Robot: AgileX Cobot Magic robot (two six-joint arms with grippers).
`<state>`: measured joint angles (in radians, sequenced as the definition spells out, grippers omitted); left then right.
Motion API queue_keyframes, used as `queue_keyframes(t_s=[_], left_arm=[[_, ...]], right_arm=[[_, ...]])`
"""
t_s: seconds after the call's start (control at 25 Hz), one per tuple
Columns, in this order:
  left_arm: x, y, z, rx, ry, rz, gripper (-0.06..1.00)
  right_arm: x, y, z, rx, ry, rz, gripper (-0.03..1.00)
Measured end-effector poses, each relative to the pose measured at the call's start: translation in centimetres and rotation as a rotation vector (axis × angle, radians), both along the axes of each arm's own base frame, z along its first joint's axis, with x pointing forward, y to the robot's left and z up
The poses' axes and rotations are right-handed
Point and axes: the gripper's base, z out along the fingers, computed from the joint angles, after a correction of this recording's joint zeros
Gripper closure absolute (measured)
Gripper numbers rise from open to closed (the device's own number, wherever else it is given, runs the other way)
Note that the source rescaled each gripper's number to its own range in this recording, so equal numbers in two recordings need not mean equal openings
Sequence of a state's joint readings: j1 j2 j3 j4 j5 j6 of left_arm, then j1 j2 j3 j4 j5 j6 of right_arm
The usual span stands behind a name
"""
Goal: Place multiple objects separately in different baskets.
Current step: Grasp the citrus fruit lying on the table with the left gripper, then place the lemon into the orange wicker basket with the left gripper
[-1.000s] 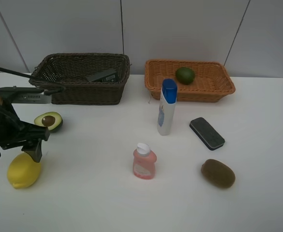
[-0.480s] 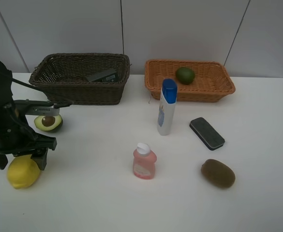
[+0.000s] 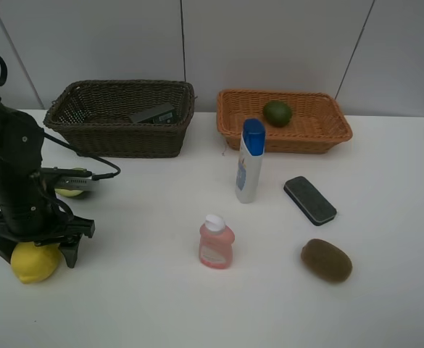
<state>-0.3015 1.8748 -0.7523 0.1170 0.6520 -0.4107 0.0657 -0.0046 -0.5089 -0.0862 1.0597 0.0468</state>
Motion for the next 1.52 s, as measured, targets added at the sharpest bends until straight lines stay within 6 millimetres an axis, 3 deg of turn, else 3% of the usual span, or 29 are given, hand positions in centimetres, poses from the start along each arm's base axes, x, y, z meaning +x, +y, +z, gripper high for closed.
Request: queue_keyframes(t_s=[0.08, 0.28, 0.36, 0.52, 0.64, 1.16, 1.36, 1.52], left_arm=[[0.0, 0.0, 0.0, 0.001, 0.006, 0.003, -0.01], [-0.4, 0.0, -0.1, 0.001, 0.048, 0.004, 0.30], [-0.7, 0.1, -0.1, 0.020, 0.100, 0.007, 0.35], [-1.2, 0.3, -0.3, 0.045, 0.165, 0.003, 0.38], [-1.2, 0.3, -0.3, 0.047, 0.168, 0.004, 0.47], [-1.0, 0.3, 0.2, 0.049, 0.137, 0.022, 0.47], [1.7, -0.5, 4.6, -0.001, 0.006, -0.017, 0.47], [5.7, -2.7, 9.0, -0.145, -0.130, -0.042, 0.47]], right_arm=[[0.0, 0.0, 0.0, 0.000, 0.000, 0.000, -0.03], [0.0, 0.0, 0.0, 0.000, 0.000, 0.000, -0.03], [0.0, 0.0, 0.0, 0.000, 0.000, 0.000, -0.03], [0.0, 0.0, 0.0, 0.000, 0.000, 0.000, -0.03], [0.0, 0.0, 0.0, 0.000, 0.000, 0.000, -0.03], [0.0, 0.0, 0.0, 0.000, 0.000, 0.000, -0.03], [0.0, 0.0, 0.0, 0.000, 0.000, 0.000, -0.03], [0.0, 0.0, 0.0, 0.000, 0.000, 0.000, -0.03]])
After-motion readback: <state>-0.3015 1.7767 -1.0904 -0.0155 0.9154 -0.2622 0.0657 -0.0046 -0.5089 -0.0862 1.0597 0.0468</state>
